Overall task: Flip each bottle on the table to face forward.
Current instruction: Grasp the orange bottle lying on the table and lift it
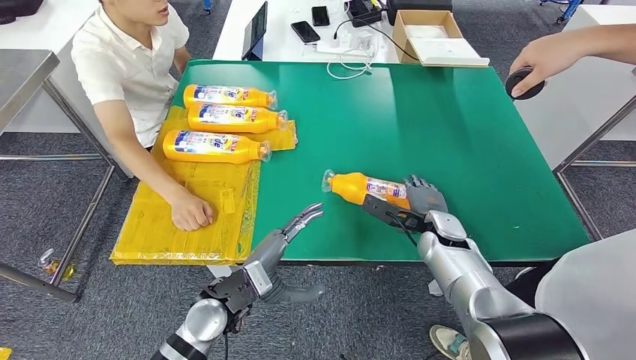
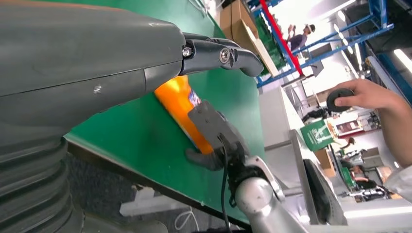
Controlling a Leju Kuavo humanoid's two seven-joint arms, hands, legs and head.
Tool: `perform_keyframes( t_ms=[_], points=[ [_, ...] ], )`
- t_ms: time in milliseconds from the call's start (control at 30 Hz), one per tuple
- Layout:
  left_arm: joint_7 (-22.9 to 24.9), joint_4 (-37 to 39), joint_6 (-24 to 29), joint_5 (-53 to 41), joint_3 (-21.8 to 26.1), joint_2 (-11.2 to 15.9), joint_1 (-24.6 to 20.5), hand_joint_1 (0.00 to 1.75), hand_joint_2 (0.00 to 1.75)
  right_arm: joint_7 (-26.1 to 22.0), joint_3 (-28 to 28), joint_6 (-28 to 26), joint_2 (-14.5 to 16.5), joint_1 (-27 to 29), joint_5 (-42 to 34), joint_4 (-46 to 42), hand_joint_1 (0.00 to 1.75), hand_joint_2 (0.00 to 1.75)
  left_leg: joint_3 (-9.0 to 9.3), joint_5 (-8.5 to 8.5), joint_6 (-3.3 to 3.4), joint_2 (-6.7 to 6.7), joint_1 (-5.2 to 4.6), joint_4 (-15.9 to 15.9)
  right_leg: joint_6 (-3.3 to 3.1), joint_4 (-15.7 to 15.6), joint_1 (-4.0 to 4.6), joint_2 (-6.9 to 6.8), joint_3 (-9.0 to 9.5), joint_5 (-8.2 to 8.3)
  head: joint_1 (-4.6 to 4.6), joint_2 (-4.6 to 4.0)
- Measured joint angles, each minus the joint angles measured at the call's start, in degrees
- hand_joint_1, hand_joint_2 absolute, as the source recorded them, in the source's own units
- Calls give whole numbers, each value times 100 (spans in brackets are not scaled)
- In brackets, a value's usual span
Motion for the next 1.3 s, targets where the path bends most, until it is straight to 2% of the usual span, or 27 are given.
perform_keyframes(
  t_ms=[67,133,567,733,867,1000,1300],
  points=[
    [19,60,-61,62,0,-27,-34,0,175,52,45,130,-28,-34,21,34,165,175,1,0,0,0,0,0,0,0,0,0,4,0,1,0],
    [29,110,-101,105,1,-47,-60,0,175,73,63,178,-52,-50,19,57,175,175,3,0,0,4,0,0,1,0,0,1,5,1,1,0],
    [44,226,-129,163,1,-77,-149,0,175,-58,69,241,-120,-101,-151,110,175,175,6,0,0,4,0,0,1,0,0,1,7,1,0,0],
    [37,230,-91,195,1,-72,-145,0,175,-703,-110,54,-134,-29,-555,116,175,175,5,-1,0,4,0,0,1,1,0,1,7,1,1,0],
    [15,155,24,208,7,-39,-40,0,175,-1496,-374,-487,-88,173,-948,111,175,175,2,-3,0,7,1,-1,1,2,2,3,7,1,1,0],
    [-27,-74,188,253,87,2,210,0,175,-2269,-656,-978,100,451,-1298,48,175,175,0,-3,-1,10,6,-1,0,2,7,4,1,1,-1,0],
    [-38,-312,218,259,158,43,376,0,175,-2432,-915,-1058,292,591,-1385,-50,175,175,-1,-2,0,9,6,-1,0,1,6,4,4,1,1,0]
  ],
)
